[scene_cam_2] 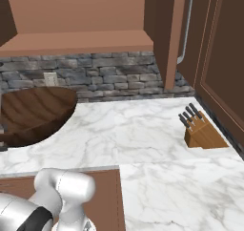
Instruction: Move the bowls from the cabinet to the plates on the dining table.
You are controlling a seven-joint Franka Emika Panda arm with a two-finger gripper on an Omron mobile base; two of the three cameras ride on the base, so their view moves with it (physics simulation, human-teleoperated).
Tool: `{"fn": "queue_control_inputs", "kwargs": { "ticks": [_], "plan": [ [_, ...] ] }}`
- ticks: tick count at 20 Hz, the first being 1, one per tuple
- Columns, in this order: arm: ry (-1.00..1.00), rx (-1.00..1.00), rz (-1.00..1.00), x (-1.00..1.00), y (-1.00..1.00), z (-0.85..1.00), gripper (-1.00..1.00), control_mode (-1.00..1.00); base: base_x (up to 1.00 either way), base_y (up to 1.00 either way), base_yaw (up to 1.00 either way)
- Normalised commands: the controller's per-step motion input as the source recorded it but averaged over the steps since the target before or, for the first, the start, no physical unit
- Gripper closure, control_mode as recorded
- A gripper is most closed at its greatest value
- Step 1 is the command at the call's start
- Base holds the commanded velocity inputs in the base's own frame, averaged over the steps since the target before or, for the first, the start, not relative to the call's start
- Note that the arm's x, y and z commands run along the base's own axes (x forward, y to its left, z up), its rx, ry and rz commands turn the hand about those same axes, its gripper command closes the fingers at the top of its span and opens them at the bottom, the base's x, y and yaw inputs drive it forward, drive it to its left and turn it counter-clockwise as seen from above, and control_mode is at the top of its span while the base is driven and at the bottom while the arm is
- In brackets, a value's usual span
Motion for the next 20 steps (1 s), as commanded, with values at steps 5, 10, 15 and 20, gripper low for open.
{"fn": "queue_control_inputs", "kwargs": {
  "ticks": [5, 10, 15, 20],
  "plan": [
    [0.01, 0.24, -0.08, 0.0, -0.01, -0.27, 1.0, -1.0, 0.0, 0.0, 0.0],
    [0.03, 0.15, 0.0, 0.0, 0.01, -0.08, 1.0, -1.0, 0.0, 0.0, 0.0],
    [0.18, 0.0, 0.0, 0.01, 0.23, -0.02, 1.0, -1.0, 0.0, 0.0, 0.0],
    [0.06, 0.0, 0.0, 0.11, 0.19, 0.0, 1.0, -1.0, 0.0, 0.0, 0.0]
  ]
}}
